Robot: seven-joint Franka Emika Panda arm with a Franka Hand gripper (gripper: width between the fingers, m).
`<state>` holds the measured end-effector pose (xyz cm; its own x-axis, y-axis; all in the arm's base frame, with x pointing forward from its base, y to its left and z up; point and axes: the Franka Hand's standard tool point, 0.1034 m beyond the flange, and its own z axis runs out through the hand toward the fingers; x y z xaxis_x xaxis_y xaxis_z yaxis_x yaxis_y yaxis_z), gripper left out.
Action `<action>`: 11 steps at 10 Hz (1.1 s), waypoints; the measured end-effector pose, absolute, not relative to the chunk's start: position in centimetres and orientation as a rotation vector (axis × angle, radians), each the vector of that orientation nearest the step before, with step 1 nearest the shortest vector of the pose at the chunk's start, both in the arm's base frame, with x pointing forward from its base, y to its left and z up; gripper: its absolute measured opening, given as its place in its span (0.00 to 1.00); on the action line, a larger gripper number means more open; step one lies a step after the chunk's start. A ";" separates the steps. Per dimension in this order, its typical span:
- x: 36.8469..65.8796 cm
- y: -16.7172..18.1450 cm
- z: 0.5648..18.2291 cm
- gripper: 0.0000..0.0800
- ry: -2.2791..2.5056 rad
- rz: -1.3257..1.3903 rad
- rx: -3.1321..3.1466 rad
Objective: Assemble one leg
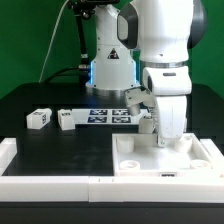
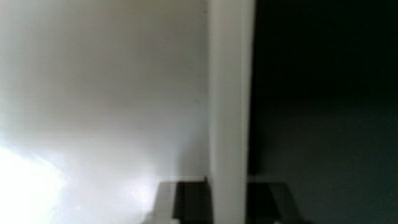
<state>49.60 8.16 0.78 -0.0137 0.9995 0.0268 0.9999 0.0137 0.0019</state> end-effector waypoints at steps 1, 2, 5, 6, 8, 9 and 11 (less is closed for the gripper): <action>50.1 8.2 0.8 0.08 -2.214 -0.034 -2.206; 50.2 8.3 0.8 0.08 -2.191 -0.017 -2.222; 50.2 8.2 0.8 0.08 -2.178 -0.008 -2.231; 50.2 8.2 0.8 0.23 -2.178 -0.008 -2.232; 50.3 8.2 0.8 0.45 -2.177 -0.008 -2.232; 50.3 8.2 0.8 0.67 -2.177 -0.008 -2.232; 50.3 8.2 0.8 0.79 -2.177 -0.008 -2.233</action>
Offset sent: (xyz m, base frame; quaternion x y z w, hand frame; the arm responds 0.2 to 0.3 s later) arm 0.0000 0.0000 0.0000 0.0000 0.0000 0.0000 1.0000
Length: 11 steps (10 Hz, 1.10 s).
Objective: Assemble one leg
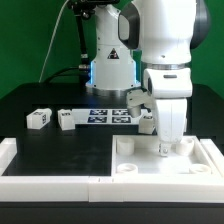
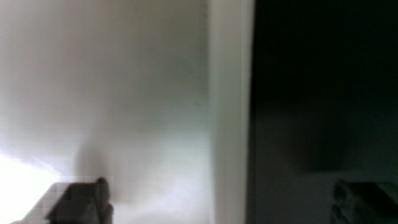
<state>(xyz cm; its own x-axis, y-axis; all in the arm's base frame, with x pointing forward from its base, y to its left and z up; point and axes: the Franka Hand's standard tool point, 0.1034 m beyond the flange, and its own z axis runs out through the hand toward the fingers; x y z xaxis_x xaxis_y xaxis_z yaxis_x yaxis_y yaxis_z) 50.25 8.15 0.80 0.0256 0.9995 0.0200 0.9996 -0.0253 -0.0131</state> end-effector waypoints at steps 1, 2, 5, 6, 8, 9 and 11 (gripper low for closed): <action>50.3 8.1 0.8 0.79 -2.176 -0.008 -2.233; 50.3 8.1 0.8 0.81 -2.176 -0.008 -2.234; 49.5 7.9 1.9 0.81 -2.122 -0.008 -2.295; 48.7 7.9 2.8 0.81 -2.099 -0.014 -2.325; 47.2 8.1 5.0 0.81 -2.093 -0.036 -2.359; 47.1 8.0 5.1 0.81 -2.090 -0.034 -2.362; 47.1 8.0 4.9 0.81 -1.991 -0.033 -2.440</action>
Offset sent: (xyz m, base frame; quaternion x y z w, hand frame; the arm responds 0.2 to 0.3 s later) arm 0.0000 0.0000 0.0000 0.0000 0.0000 0.0000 1.0000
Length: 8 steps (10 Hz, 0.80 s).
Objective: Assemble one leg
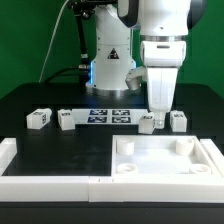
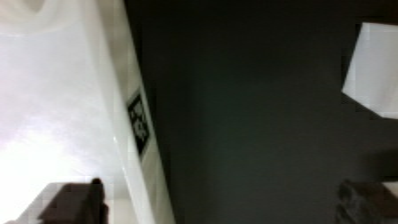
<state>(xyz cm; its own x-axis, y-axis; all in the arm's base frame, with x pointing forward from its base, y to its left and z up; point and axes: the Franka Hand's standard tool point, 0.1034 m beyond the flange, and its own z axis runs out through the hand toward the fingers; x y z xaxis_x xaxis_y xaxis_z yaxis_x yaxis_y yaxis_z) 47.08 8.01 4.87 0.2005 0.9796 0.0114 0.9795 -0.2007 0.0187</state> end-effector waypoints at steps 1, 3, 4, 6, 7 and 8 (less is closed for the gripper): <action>47.1 8.1 4.8 0.81 1.848 0.033 2.535; 47.1 8.1 4.8 0.81 1.604 0.035 2.701; 46.9 8.2 4.8 0.81 1.457 0.034 2.788; 45.7 8.7 4.7 0.81 1.080 0.013 2.967; 45.1 9.2 4.6 0.81 0.890 0.001 3.035; 44.6 9.6 4.4 0.81 0.764 -0.012 3.074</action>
Offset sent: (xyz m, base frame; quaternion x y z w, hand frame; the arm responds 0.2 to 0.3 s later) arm 0.0000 0.0000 0.0000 0.0000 0.0000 0.2667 0.9638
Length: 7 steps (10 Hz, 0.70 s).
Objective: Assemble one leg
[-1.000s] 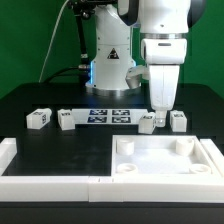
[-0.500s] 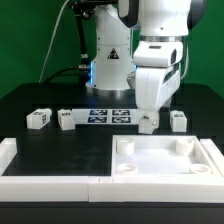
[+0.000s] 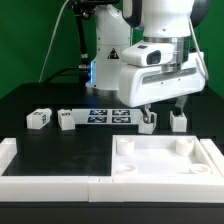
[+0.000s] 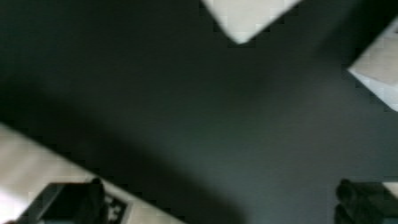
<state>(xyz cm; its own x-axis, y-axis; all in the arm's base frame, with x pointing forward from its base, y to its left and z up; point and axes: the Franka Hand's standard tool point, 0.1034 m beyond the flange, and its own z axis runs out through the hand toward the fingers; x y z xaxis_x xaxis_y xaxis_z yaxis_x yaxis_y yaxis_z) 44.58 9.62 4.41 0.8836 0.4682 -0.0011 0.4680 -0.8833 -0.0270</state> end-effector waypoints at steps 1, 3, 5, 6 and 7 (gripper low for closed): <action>44.3 10.3 4.5 0.81 -0.523 0.018 -3.062; 44.1 11.4 4.7 0.81 -0.199 0.024 -3.084; 43.8 12.5 4.6 0.81 0.062 0.024 -3.071; 43.8 12.4 4.6 0.81 0.056 0.036 -3.072; 43.7 12.3 4.6 0.81 0.050 0.076 -3.076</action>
Offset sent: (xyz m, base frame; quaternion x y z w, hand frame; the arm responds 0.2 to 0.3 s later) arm -0.0163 0.0156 0.0038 0.0271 -0.0054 0.2083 0.9777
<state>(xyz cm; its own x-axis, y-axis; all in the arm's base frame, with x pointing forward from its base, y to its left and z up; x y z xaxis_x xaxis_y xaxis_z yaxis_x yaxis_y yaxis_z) 43.69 12.28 4.61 0.9983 -0.0309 -0.0503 -0.0341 -0.9974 -0.0634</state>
